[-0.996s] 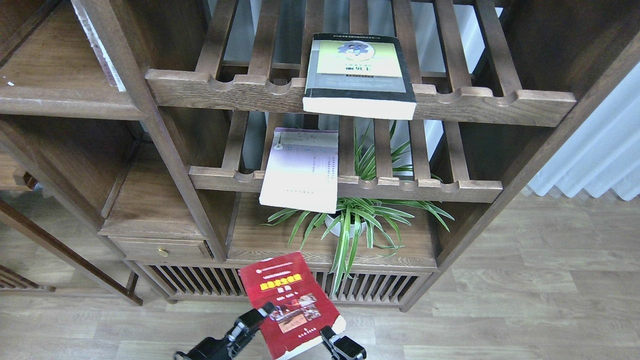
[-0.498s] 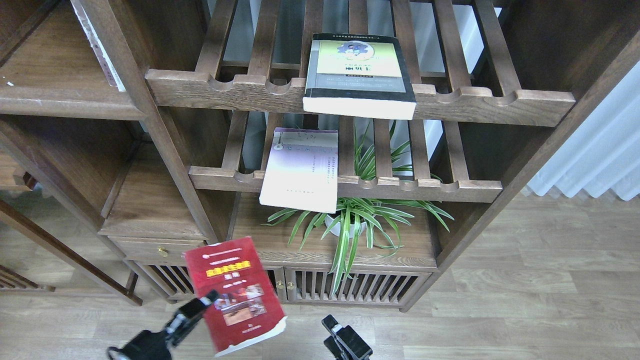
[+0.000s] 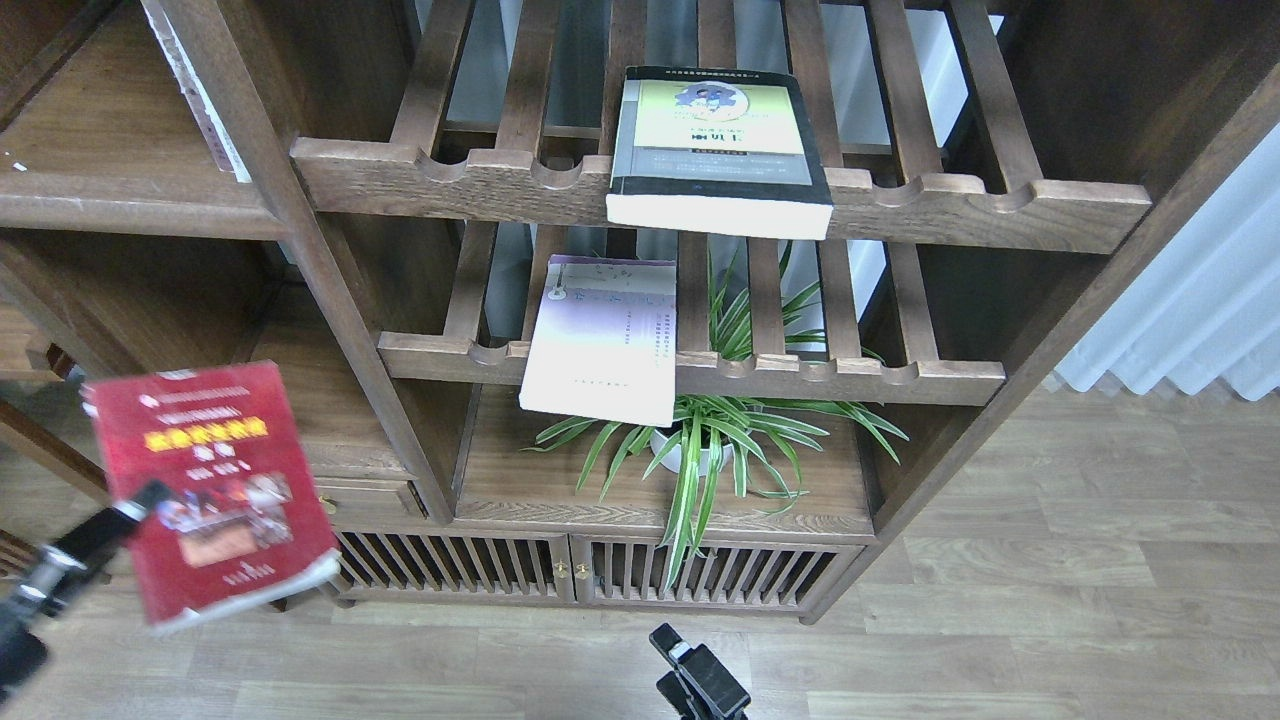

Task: Organize books on shelf
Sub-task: 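Carry the red book with the left gripper into the side compartment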

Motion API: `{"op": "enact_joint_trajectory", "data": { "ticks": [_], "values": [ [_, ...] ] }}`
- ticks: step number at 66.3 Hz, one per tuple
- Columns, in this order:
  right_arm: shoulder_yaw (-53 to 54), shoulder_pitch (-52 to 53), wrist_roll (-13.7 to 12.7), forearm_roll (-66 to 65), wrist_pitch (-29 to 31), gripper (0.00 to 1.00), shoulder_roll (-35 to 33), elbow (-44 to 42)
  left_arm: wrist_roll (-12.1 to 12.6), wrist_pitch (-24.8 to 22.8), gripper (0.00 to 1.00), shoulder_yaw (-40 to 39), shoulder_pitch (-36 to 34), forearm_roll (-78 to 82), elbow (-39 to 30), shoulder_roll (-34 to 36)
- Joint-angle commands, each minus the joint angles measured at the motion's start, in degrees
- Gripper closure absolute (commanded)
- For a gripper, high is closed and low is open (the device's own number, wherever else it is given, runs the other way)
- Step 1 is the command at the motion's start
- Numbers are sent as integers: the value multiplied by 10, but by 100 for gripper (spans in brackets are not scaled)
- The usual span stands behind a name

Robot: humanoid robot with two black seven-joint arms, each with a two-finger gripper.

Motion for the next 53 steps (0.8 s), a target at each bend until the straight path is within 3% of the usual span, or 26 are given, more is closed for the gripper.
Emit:
{"op": "enact_joint_trajectory", "data": {
  "ticks": [1,17,23,35,53],
  "values": [
    [-1,1,0,1,0,1,0,-14,4,0,96,-71,9,0,-13,39],
    [-1,5,0,0,0,1,3,-19,11,0,96,-198,-3,1,-20,109],
    [-1,5,0,0,0,1,3,-19,20,0,96,-231,-51,10,-13,146],
    [-2,4,0,0,0,1,3,-19,68,0,96,-224,-195,95,3,149],
    [-2,-2,1,1,0,1,2,-19,74,0,96,-195,-410,290,66,117]
  ]
}}
